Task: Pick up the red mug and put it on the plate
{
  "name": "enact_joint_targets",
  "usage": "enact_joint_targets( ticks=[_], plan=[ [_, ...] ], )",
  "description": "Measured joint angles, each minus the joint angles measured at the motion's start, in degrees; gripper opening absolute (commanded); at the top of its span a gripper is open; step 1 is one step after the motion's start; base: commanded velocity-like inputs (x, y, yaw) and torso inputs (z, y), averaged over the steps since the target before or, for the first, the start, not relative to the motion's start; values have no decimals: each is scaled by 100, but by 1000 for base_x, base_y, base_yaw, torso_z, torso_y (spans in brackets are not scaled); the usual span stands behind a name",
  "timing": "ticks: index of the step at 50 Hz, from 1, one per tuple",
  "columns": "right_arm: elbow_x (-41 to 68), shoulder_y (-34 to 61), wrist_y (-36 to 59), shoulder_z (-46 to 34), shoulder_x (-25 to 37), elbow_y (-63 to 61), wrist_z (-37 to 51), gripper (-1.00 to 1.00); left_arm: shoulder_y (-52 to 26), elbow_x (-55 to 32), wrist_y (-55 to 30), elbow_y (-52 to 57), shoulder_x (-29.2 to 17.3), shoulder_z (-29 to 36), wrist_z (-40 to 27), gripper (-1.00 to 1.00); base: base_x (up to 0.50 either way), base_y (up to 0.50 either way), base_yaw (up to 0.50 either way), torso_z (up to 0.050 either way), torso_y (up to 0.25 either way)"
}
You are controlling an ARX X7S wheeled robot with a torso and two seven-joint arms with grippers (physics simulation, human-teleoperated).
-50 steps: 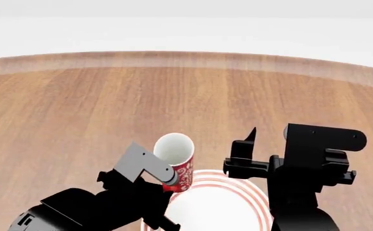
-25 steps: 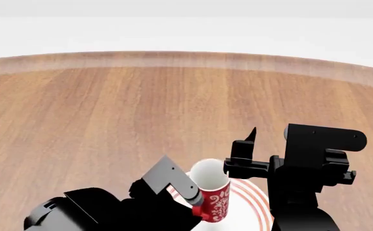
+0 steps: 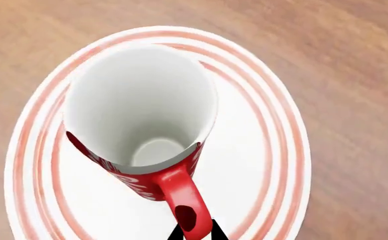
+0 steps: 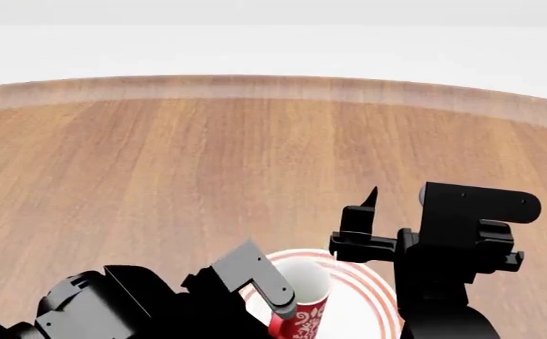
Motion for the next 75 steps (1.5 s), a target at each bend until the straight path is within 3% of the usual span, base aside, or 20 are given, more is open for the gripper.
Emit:
enact_joint_targets(
  ticks=[24, 25, 61, 75],
  plan=[
    [12, -1, -91, -73, 2, 96, -2, 100, 5, 216, -299, -64, 6, -118, 255, -100, 0, 0, 0, 0, 0],
    [13, -1, -94, -76, 3, 98, -1, 100, 6, 221, -302, -66, 6, -125, 258, 100, 0, 0, 0, 0, 0],
    [38, -8, -179, -174, 4, 184, 34, 100, -8, 252, -515, 258, 5, 26, 227, 100, 0, 0, 0, 0, 0],
    [40, -23, -213, -233, -10, 230, 48, 100, -292, -173, -1446, 2083, -652, -123, -1148, 100, 0, 0, 0, 0, 0]
  ],
)
